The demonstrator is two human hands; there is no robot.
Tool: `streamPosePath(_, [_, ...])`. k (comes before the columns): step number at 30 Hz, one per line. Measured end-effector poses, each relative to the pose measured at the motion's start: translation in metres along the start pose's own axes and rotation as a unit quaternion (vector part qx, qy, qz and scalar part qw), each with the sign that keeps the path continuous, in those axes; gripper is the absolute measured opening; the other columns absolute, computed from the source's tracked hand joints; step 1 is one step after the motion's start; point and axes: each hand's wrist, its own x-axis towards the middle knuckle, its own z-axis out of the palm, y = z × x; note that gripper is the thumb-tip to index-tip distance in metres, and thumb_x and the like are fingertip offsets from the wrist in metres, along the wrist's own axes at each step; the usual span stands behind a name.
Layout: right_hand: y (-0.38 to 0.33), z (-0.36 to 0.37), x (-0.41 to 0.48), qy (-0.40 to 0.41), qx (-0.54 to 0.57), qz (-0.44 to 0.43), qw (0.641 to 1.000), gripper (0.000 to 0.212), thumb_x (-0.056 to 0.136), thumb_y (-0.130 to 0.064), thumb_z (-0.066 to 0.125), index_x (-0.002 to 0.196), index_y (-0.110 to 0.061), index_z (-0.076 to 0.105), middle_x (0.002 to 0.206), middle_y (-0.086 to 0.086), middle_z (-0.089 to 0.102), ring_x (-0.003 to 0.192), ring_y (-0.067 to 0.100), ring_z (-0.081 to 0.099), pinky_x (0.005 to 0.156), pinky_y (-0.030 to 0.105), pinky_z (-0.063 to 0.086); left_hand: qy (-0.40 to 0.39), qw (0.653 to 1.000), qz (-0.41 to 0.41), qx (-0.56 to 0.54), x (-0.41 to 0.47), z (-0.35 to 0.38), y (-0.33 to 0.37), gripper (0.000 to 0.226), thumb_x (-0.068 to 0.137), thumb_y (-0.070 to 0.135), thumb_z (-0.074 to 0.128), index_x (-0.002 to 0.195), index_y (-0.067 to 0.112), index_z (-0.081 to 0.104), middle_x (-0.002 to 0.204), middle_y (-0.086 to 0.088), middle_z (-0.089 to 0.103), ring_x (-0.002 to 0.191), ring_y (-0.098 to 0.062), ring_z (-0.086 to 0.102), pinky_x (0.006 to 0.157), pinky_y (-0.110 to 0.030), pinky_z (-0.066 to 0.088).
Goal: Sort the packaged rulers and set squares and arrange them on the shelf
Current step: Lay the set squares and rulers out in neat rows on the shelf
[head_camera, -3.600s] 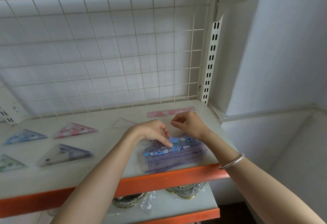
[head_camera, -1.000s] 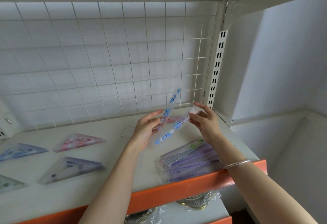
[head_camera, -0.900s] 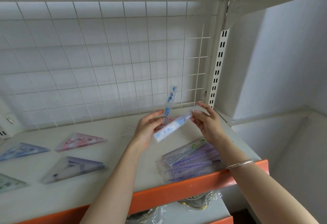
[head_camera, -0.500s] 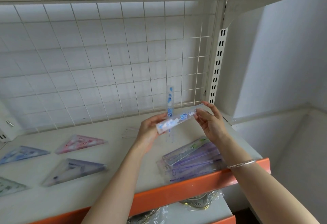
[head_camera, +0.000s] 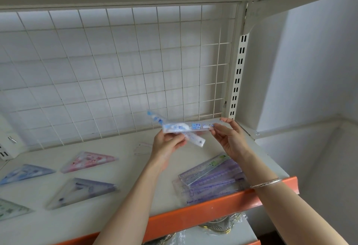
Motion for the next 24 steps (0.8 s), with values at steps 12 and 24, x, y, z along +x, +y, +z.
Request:
streamPosePath(12, [0.005, 0.001, 0.000, -0.017, -0.129, 0.000, 0.992, 0.023, 0.082, 0.010, 0.061, 0.078, -0.010, 0.051, 0.067, 0.003, 0.063, 0.054, 0.010, 0.056, 0.057, 0.016, 0.051, -0.060, 0.998, 0.026, 0.016, -0.004, 0.004, 0.000, 0.046, 0.081, -0.007, 0.067, 0.116, 0.022, 0.063, 0.103, -0.002, 0.070, 0.100, -0.013, 0.065, 0.084, -0.024, 0.053])
streamPosePath(24, [0.012, 0.003, 0.000, -0.069, -0.280, -0.039, 0.957, 0.019, 0.078, 0.008, 0.068, 0.075, -0.006, 0.056, 0.067, 0.007, 0.054, 0.050, 0.011, 0.048, 0.049, 0.017, 0.042, -0.054, 0.998, -0.010, 0.028, -0.008, 0.008, -0.004, 0.036, 0.075, -0.003, 0.075, 0.104, 0.019, 0.069, 0.099, 0.000, 0.073, 0.099, -0.014, 0.066, 0.093, -0.028, 0.050])
